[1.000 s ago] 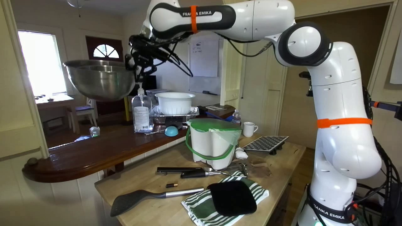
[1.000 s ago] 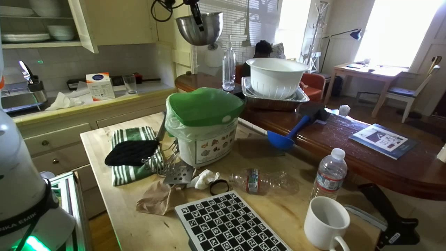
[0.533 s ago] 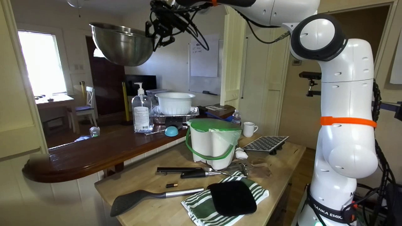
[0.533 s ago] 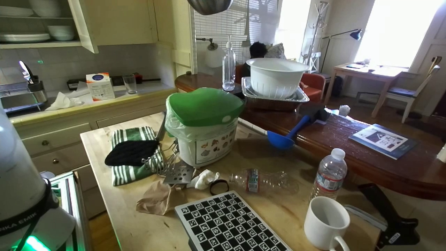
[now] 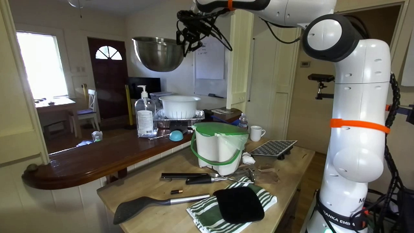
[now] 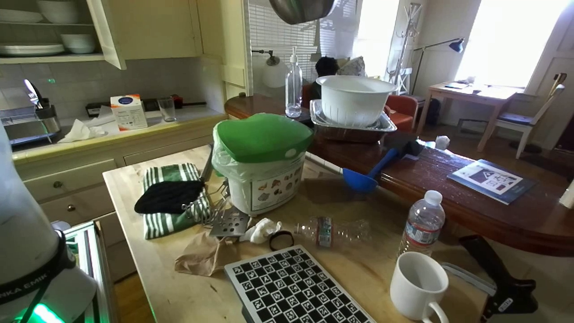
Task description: Put the silver bowl inside the white colander
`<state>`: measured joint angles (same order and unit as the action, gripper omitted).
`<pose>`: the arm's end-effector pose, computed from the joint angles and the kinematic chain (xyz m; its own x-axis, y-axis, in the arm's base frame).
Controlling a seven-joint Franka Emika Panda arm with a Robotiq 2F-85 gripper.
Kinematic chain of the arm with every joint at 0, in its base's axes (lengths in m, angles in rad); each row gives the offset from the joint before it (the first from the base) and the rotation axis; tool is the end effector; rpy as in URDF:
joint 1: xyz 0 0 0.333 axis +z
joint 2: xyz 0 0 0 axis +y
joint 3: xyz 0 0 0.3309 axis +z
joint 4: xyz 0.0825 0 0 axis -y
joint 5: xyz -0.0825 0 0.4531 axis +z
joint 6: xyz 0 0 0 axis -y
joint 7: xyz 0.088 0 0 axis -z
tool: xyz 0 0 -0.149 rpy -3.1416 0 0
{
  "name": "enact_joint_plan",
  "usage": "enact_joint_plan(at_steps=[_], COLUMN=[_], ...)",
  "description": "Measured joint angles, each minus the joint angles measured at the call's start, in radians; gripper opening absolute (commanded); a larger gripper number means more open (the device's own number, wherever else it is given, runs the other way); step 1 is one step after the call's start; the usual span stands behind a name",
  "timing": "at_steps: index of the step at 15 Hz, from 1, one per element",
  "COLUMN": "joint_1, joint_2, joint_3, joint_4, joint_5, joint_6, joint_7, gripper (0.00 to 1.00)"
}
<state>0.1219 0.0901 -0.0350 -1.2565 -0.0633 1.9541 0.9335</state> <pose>0.6904 0.0549 0.7645 0.5439 -0.7423 0.3913 -0.6125 -0.6699 -0.4196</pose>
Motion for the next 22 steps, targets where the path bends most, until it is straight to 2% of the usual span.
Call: enact_joint_plan(at_steps=[1,2,6,15,22], joint_1=[0.001,0.004,0.008,-0.109,-0.135], joint_2=[0.005,0.009,0.021,0.155,0.184], joint_3=[0.001,0.006,0.006,-0.098,-0.108], joint_4=[-0.004,-0.004,-0.029,-0.063,-0.075], joint_5=[0.0,0.0,0.0,0.044,0.093], joint_6=[0.0,0.0,-0.003,0.035,0.064], joint_7=[0.0,0.0,0.0,0.051,0.137], gripper=[0.15,0.04,0.04,0.04,0.04])
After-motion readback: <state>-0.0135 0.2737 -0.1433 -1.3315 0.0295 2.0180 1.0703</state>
